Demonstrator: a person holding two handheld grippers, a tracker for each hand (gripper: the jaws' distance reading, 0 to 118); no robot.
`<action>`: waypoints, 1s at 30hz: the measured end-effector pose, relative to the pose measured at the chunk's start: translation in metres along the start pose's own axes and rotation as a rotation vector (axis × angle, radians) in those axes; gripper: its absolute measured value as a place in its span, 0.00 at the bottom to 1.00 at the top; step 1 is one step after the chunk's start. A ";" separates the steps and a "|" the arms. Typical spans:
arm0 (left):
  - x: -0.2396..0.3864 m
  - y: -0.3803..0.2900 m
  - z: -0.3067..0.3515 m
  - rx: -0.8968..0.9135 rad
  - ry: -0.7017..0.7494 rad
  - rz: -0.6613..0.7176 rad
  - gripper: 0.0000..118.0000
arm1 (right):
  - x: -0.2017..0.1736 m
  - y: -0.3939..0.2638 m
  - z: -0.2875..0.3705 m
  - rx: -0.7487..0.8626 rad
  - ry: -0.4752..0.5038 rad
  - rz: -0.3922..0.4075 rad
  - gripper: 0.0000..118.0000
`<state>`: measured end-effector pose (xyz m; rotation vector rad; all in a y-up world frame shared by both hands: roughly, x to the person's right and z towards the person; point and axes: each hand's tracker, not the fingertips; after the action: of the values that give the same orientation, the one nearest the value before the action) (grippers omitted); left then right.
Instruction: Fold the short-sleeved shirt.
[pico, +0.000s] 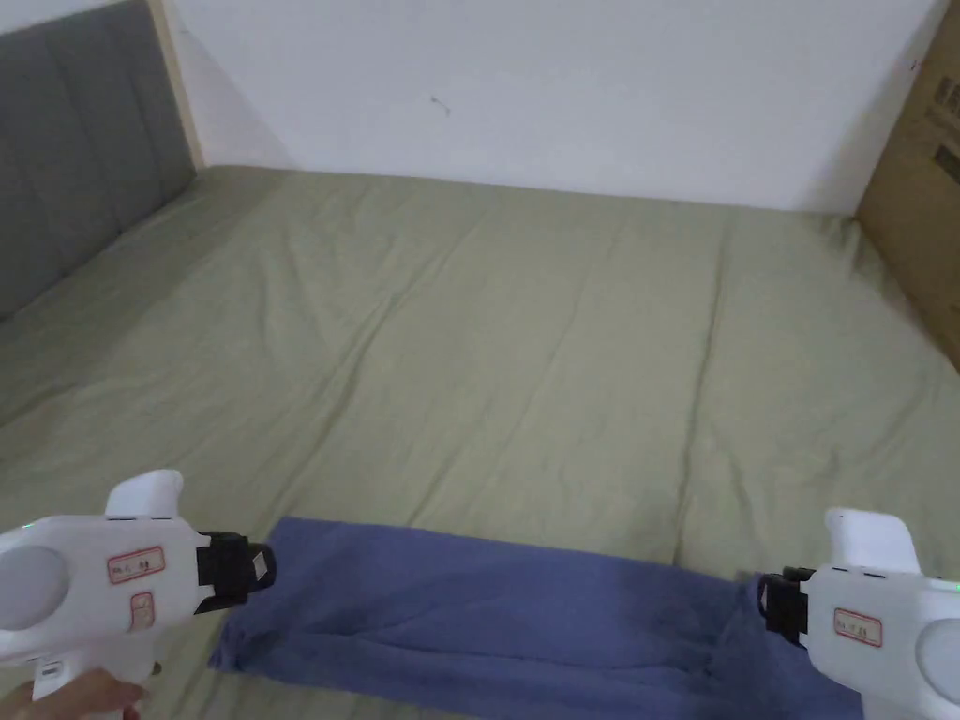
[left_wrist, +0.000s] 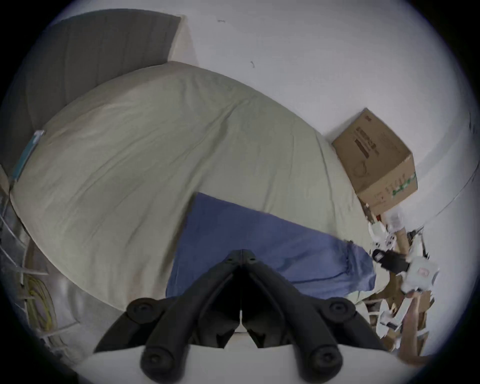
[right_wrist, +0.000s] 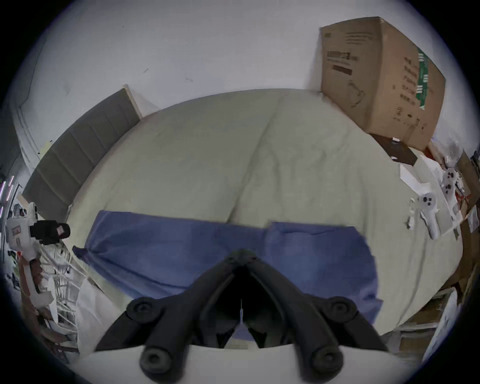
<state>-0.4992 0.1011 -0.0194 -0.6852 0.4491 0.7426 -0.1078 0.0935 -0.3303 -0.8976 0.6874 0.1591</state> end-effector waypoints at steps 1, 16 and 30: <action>-0.007 0.000 0.001 0.013 -0.006 0.031 0.13 | -0.005 0.000 -0.005 -0.002 0.009 0.000 0.00; -0.078 -0.037 -0.062 -0.154 -0.230 0.417 1.00 | -0.044 0.001 -0.051 -0.127 0.046 0.030 0.00; -0.079 -0.024 -0.052 -0.147 -0.215 0.443 0.06 | -0.040 -0.010 -0.062 -0.192 0.046 0.021 0.00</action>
<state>-0.5410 0.0151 0.0012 -0.6400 0.3537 1.2647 -0.1649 0.0461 -0.3261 -1.0809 0.7333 0.2261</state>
